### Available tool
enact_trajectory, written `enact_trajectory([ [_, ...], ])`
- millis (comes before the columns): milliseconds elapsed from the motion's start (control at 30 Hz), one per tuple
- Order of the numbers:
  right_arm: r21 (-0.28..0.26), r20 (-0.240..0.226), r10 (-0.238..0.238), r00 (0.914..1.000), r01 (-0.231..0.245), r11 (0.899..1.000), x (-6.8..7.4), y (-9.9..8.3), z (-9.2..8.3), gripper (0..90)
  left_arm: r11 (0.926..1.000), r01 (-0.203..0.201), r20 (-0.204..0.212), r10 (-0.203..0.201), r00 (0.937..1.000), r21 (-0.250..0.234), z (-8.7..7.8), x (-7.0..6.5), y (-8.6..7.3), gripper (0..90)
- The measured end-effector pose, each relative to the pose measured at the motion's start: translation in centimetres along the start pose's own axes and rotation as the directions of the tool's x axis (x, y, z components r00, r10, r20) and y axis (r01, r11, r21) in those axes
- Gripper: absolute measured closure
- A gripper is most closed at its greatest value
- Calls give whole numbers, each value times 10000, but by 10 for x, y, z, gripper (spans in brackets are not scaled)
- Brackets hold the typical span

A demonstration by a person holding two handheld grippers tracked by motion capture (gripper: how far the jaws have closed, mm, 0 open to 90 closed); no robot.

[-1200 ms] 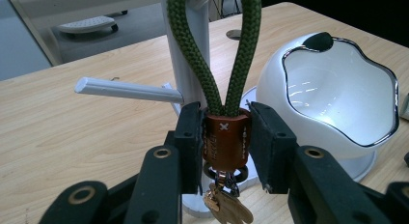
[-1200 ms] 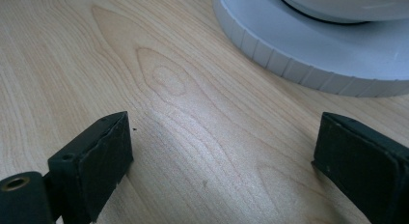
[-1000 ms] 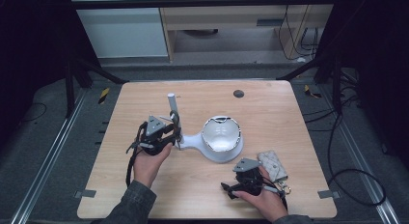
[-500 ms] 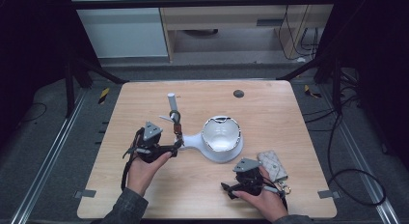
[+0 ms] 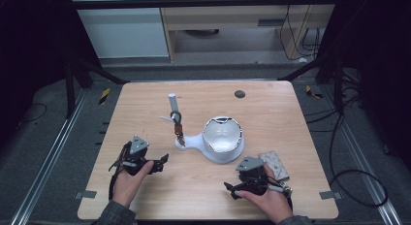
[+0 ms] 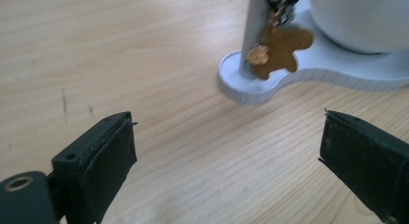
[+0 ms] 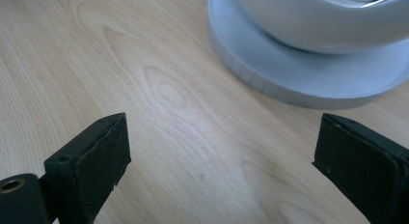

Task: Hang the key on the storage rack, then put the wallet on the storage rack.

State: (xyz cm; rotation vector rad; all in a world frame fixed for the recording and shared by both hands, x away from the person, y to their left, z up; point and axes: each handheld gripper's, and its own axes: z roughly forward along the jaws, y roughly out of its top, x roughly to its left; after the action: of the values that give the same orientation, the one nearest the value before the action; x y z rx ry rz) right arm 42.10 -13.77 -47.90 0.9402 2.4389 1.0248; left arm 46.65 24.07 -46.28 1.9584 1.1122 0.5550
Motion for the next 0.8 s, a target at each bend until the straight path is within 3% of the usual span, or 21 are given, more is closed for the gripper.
enact_trajectory([
  [133,243,231,-257,9994,251,9994,-12,7,-20,54,9999,-42,33,41,10000,156,1,8,-10,52],
  [333,584,698,-216,9973,176,9981,-31,10,-44,68,9990,-35,24,34,10000,442,2,13,-18,55],
  [367,666,978,-75,9952,10,9978,-39,11,-53,72,9984,-39,-23,40,10000,556,4,14,-21,56],
  [500,826,1264,262,9916,-368,9959,-51,8,-62,81,9951,-44,24,42,10000,985,10,15,-27,54],
  [600,1193,1427,385,9890,-558,9913,-58,6,-65,80,9940,-53,-26,57,10000,1089,12,15,-28,54],
  [667,1667,1438,686,9872,-925,9817,-68,5,-69,93,9923,-96,-25,100,9999,1233,13,16,-29,54],
  [767,1983,1467,701,9867,-988,9752,-72,4,-69,97,9909,-91,-21,95,10000,1339,15,15,-30,54],
  [800,2364,1459,805,9860,-1138,9650,-76,2,-68,102,9901,-120,8,120,9999,1395,15,15,-31,54],
])
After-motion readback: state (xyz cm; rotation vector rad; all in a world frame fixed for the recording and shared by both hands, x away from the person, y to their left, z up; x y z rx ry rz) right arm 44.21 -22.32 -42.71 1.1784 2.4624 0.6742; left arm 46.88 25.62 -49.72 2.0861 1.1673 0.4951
